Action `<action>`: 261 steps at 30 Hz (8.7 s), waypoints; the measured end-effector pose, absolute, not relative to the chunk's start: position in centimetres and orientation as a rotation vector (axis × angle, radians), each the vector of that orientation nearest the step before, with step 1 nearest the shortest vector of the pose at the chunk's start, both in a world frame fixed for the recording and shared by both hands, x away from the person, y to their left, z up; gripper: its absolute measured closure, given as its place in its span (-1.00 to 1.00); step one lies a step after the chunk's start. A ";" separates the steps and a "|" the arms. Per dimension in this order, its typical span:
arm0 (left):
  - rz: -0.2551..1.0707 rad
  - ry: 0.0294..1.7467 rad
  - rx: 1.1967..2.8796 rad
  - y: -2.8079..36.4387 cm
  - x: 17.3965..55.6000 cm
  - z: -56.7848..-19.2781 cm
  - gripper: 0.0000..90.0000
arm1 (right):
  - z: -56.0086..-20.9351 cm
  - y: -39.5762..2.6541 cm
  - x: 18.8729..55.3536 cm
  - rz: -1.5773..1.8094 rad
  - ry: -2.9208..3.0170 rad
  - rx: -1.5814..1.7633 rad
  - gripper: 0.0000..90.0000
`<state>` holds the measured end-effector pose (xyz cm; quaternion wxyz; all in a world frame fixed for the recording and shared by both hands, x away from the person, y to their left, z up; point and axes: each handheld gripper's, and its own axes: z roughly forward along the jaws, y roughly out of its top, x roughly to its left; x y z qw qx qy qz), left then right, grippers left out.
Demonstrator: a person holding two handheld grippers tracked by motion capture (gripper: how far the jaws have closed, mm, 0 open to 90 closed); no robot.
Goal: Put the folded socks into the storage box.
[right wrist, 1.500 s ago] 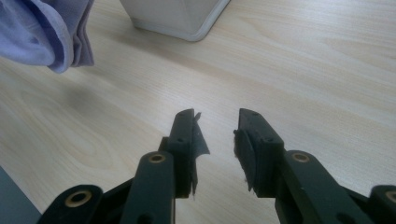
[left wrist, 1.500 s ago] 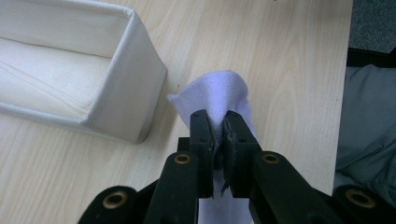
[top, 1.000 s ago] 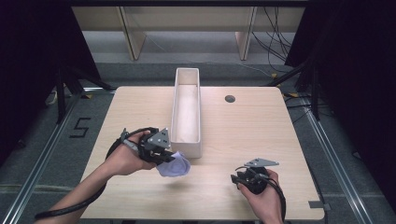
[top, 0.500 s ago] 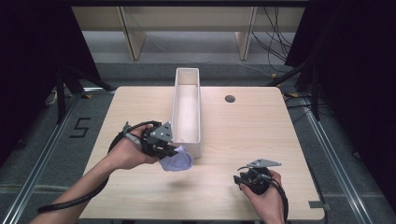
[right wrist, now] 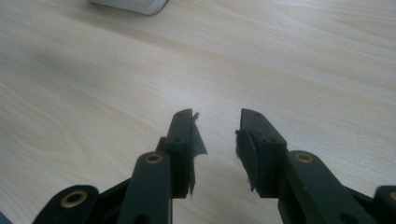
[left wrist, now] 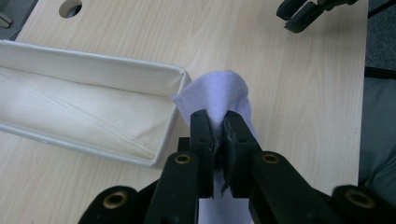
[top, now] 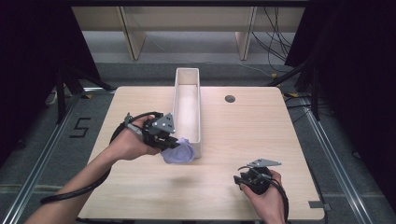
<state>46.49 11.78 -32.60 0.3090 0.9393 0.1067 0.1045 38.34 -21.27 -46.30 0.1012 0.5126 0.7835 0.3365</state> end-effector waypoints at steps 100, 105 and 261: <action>0.335 0.312 2.550 9.2 55.5 -34.0 0.85 | -46.5 -20.9 38.2 1.005 2.295 1.561 0.47; 0.334 0.303 2.573 9.2 55.7 -34.2 0.85 | -46.5 -20.9 38.2 1.007 2.294 1.564 0.47; 0.355 0.432 2.574 8.1 55.0 -37.7 0.66 | -46.5 -21.1 38.2 1.004 2.300 1.553 0.44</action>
